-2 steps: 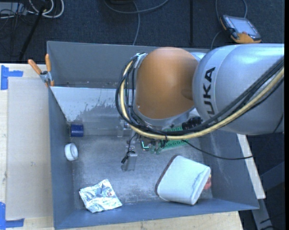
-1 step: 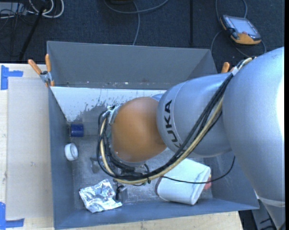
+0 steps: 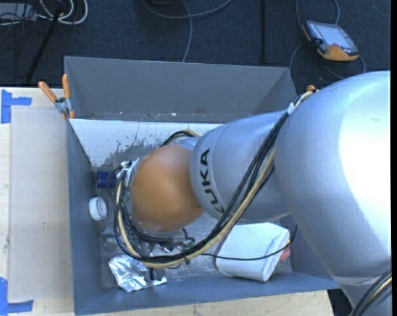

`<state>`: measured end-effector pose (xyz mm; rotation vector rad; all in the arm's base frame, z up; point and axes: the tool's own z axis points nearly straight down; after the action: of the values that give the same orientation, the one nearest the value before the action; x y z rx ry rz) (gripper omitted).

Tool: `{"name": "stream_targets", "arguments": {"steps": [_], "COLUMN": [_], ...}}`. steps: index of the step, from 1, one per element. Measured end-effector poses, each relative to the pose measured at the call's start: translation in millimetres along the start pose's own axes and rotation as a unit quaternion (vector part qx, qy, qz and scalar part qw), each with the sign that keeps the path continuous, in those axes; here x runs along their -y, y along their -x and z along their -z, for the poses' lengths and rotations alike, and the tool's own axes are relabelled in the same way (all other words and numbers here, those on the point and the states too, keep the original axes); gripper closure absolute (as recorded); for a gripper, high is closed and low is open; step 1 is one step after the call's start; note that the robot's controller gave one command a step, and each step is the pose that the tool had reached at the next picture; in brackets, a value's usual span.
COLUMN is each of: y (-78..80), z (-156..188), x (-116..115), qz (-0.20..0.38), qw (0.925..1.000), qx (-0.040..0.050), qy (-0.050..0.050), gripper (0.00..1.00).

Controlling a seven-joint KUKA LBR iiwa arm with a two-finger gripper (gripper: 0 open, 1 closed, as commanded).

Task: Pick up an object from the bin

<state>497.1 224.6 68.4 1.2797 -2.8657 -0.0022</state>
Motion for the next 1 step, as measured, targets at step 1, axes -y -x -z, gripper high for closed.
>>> {"name": "stream_targets", "arguments": {"steps": [1], "y": [0.2], "z": [2.1], "x": [1.4], "qz": [-0.002], "qw": [1.0], "qx": [0.0003], "qy": [-0.001], "gripper": [1.0]}}
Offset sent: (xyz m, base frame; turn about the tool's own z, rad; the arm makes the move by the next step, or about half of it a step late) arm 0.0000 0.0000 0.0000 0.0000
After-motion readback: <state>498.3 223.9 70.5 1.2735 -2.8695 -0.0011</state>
